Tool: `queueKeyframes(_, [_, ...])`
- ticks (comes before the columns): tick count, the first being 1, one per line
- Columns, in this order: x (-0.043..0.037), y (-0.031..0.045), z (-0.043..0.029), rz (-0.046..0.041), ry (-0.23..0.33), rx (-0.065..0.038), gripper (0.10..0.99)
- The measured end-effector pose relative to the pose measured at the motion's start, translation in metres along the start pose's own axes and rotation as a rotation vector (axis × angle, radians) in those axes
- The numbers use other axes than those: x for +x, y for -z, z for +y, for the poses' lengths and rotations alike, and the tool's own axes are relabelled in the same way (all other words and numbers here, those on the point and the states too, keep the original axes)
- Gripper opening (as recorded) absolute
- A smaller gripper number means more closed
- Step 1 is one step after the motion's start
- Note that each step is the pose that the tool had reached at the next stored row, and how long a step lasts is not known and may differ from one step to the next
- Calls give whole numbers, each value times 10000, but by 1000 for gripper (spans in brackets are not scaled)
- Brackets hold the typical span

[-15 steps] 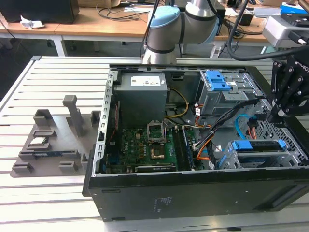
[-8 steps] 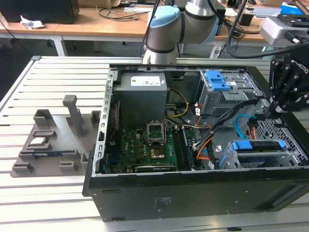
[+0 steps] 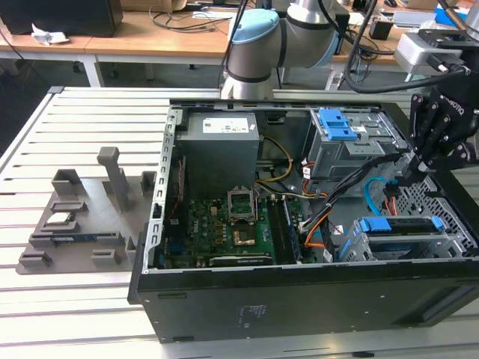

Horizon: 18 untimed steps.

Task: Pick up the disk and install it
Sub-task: 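Insert the first disk wire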

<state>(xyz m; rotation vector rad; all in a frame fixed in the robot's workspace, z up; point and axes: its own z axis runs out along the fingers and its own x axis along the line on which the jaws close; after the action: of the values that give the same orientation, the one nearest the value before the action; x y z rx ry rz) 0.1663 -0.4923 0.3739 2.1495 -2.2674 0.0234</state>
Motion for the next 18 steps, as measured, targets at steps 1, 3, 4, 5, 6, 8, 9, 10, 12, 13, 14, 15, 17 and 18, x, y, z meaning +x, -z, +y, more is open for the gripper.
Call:
queueKeyframes(1, [-55,-10,-20,10,1,1,106])
queueKeyframes(3, [-122,-36,-30,17,-1,1,106])
queueKeyframes(4, [-126,-39,-31,17,0,1,106])
queueKeyframes(5, [-126,-39,-31,18,1,1,106])
queueKeyframes(6, [-127,-38,-31,19,1,2,106])
queueKeyframes(8, [-128,-39,-31,18,1,1,106])
queueKeyframes(9, [-128,-39,-31,18,1,1,114])
queueKeyframes(10, [-128,-39,-31,18,1,1,114])
queueKeyframes(12, [-128,-39,-31,18,1,1,235])
queueKeyframes(13, [-129,-39,-31,18,1,1,294])
queueKeyframes(14, [-129,-39,-29,18,1,1,361])
queueKeyframes(15, [-131,-53,-29,17,2,1,361])
queueKeyframes(17, [-132,-146,-27,94,0,5,361])
queueKeyframes(18, [-132,-170,-27,110,0,6,361])
